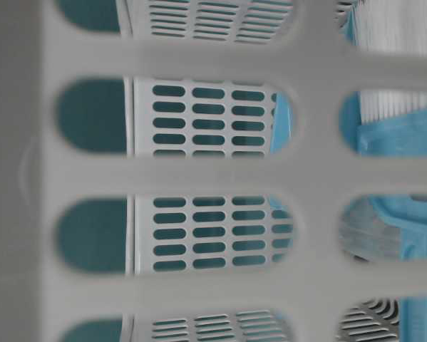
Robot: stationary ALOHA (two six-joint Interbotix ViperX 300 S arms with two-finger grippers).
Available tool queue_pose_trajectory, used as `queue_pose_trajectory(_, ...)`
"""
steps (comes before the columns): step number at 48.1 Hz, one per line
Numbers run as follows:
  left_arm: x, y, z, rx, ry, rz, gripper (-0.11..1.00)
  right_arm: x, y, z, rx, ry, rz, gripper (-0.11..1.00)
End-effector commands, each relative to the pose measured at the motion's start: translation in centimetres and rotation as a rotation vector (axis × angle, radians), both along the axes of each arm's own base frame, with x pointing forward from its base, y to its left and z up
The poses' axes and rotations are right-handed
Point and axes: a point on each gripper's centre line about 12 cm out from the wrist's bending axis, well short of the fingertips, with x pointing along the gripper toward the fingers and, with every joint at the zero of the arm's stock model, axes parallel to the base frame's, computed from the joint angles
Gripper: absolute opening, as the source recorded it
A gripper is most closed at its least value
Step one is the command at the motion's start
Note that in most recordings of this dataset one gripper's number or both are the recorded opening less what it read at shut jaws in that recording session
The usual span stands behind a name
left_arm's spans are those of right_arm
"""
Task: Pick up the hand brush from the shopping basket with the left arm.
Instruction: 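Move the left gripper over the basket toward the blue hand brush, then lower the open left gripper around the brush's blue back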
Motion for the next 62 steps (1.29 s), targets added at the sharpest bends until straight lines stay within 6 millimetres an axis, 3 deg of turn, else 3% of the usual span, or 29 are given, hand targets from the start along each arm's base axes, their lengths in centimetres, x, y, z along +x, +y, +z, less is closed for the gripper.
queue_pose_trajectory(1, 1.1, -0.4, 1.7, 0.007, 0.053, -0.010, 0.00, -0.1, 0.0, 1.5, 0.002, 0.014, 0.002, 0.00)
queue_pose_trajectory(16, 5.4, -2.0, 2.7, 0.035, 0.249, -0.044, 0.00, 0.2, -0.1, 2.3, -0.005, -0.058, -0.001, 0.03)
queue_pose_trajectory(20, 6.6, -2.5, 2.3, 0.043, 0.311, -0.049, 0.00, 0.2, -0.1, 2.3, -0.005, -0.061, -0.003, 0.20)
queue_pose_trajectory(26, 8.0, -2.7, 1.4, 0.052, 0.437, -0.040, 0.00, 0.1, -0.1, 2.1, 0.004, -0.051, -0.007, 0.59)
queue_pose_trajectory(30, 9.0, -2.9, 1.0, 0.047, 0.516, -0.027, 0.00, 0.2, -0.1, 2.2, 0.003, -0.061, -0.007, 0.78)
queue_pose_trajectory(33, 9.7, -3.0, 0.9, 0.038, 0.555, -0.015, 0.00, 0.2, -0.1, 2.3, 0.006, -0.069, -0.008, 0.82)
queue_pose_trajectory(38, 10.6, -3.2, 0.6, 0.022, 0.610, 0.004, 0.02, 0.2, -0.1, 2.4, 0.006, -0.083, -0.008, 0.79)
queue_pose_trajectory(42, 11.2, -3.5, -0.1, 0.010, 0.642, 0.012, 0.19, 0.1, -0.1, 2.4, 0.007, -0.097, -0.007, 0.79)
queue_pose_trajectory(49, 12.4, -4.8, -2.1, 0.017, 0.702, -0.003, 0.63, 0.1, -0.1, 1.9, 0.006, -0.110, -0.009, 0.79)
queue_pose_trajectory(53, 12.9, -5.8, -3.5, 0.024, 0.743, -0.012, 0.83, 0.1, -0.1, 1.5, 0.006, -0.114, -0.007, 0.79)
queue_pose_trajectory(56, 13.3, -6.4, -4.3, 0.019, 0.767, -0.013, 0.90, 0.1, -0.1, 1.3, 0.006, -0.118, -0.009, 0.79)
queue_pose_trajectory(62, 14.1, -7.4, -6.2, 0.003, 0.810, 0.002, 0.89, 0.1, -0.1, 1.0, 0.005, -0.137, -0.010, 0.79)
